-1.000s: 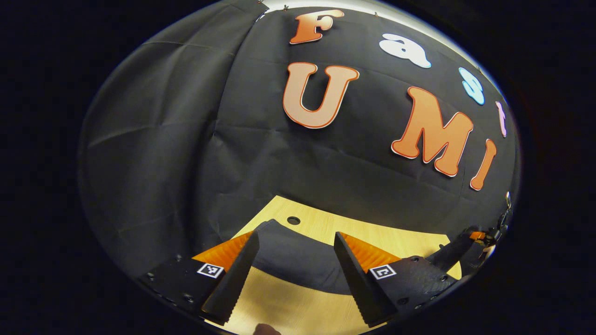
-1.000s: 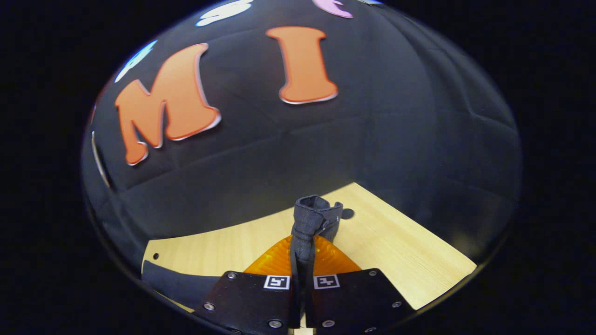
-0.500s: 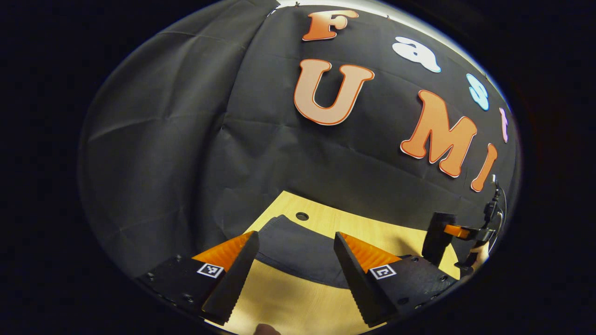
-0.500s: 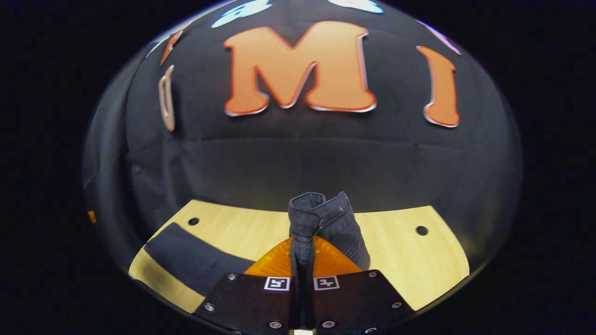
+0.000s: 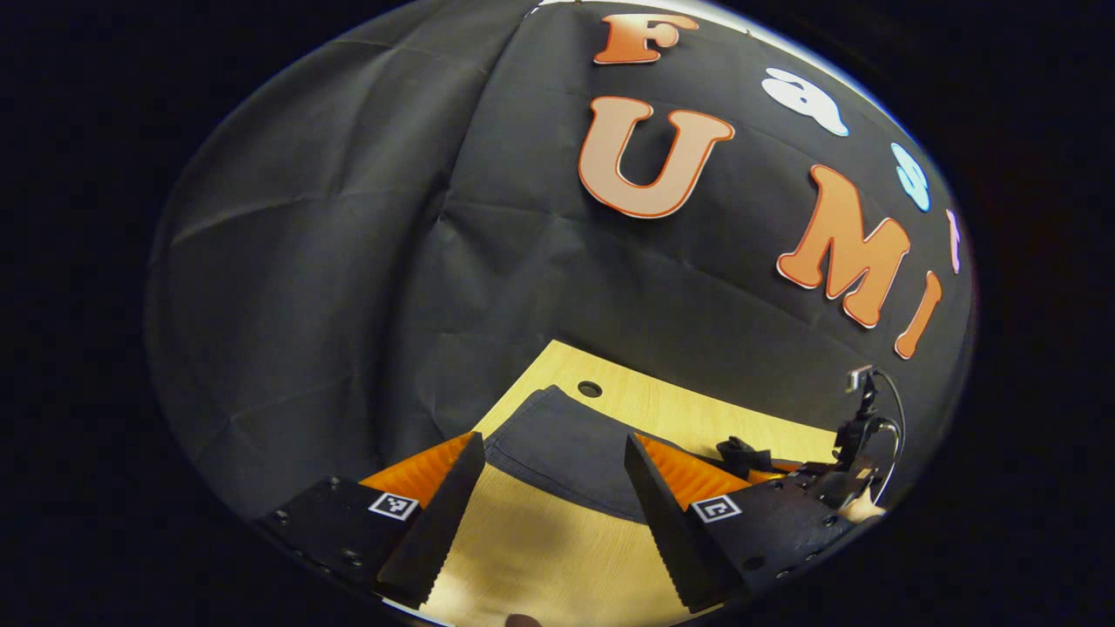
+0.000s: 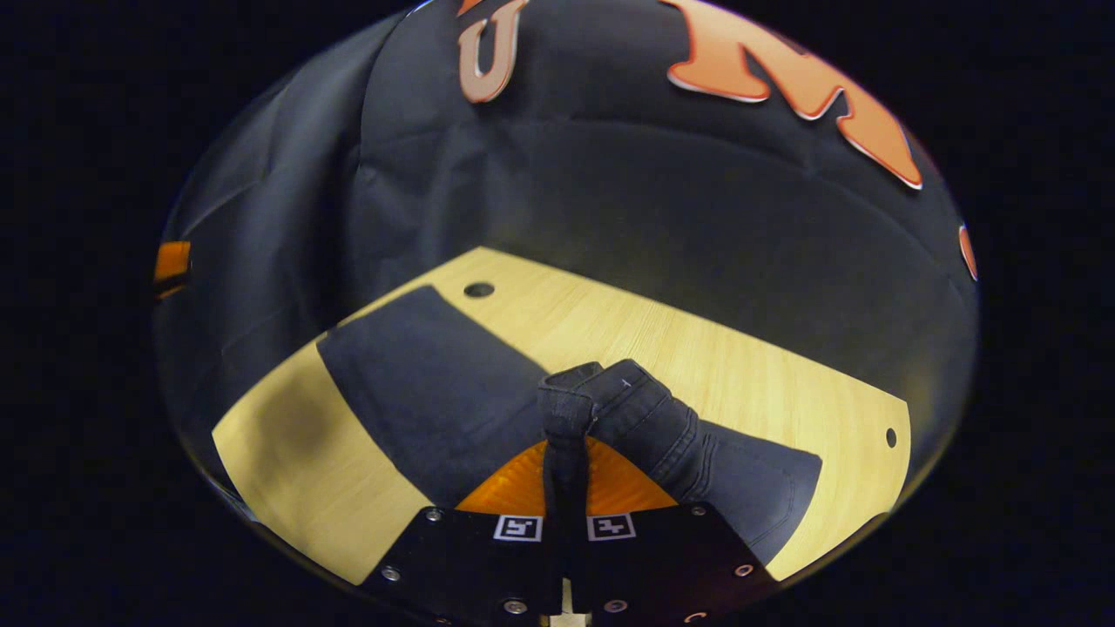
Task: Grasp the waist and the cuffs of the jeans and fold them to make the two legs overlap; first hold the waist and fold one-third of the jeans toward the cuffs, then hold the cuffs and fold the remaining one-third in the same direction to finish folding.
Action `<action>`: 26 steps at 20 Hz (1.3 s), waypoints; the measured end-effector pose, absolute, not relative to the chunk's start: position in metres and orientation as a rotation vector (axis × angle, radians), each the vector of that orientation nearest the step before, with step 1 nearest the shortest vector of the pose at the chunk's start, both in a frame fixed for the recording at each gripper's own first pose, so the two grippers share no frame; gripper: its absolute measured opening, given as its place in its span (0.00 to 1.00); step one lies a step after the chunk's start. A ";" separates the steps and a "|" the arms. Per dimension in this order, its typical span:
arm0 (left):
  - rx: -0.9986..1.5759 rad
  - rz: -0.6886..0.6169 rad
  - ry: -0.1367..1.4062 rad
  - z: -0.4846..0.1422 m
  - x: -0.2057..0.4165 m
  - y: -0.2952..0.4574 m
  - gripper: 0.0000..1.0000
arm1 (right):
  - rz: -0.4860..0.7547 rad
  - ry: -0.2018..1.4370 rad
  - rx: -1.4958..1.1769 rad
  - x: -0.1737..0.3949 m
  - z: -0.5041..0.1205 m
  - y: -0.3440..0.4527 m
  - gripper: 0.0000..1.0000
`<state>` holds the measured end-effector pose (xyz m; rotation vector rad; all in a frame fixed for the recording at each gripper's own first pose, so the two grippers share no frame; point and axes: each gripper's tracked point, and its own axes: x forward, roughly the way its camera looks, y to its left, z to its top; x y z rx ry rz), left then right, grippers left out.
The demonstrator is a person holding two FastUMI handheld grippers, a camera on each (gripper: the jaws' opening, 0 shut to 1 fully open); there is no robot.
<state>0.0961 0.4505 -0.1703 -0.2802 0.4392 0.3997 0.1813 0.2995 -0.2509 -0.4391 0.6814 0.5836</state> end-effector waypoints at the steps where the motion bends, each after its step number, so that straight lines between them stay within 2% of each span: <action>1: -0.295 0.397 0.441 -0.174 0.096 0.451 1.00 | 0.588 0.679 -0.480 0.179 -0.255 0.301 0.04; 2: -0.306 0.396 0.442 -0.174 0.096 0.452 0.98 | 0.640 0.698 -0.469 0.168 -0.258 0.309 0.04; 4: -0.327 0.396 0.454 -0.183 0.096 0.457 0.98 | 0.720 0.773 -0.332 0.139 -0.258 0.339 0.43; 5: -0.353 0.391 0.459 -0.187 0.096 0.458 0.98 | 0.714 0.781 -0.308 0.134 -0.254 0.345 0.63; 8: -0.501 0.383 0.480 -0.206 0.097 0.461 0.98 | 0.694 0.811 -0.191 0.134 -0.242 0.348 1.00; 13: -0.812 0.393 0.510 -0.249 0.109 0.487 0.98 | 0.630 0.844 0.047 0.140 -0.212 0.330 0.99; 16: -0.964 0.402 0.487 -0.271 0.137 0.513 0.98 | 0.579 0.864 0.122 0.137 -0.197 0.307 0.99; 24: -1.029 0.513 0.564 -0.361 0.187 0.577 0.99 | 0.434 0.905 0.301 0.136 -0.194 0.245 0.98; 26: -1.053 0.520 0.550 -0.365 0.199 0.580 0.99 | 0.405 0.896 0.313 0.138 -0.189 0.235 0.99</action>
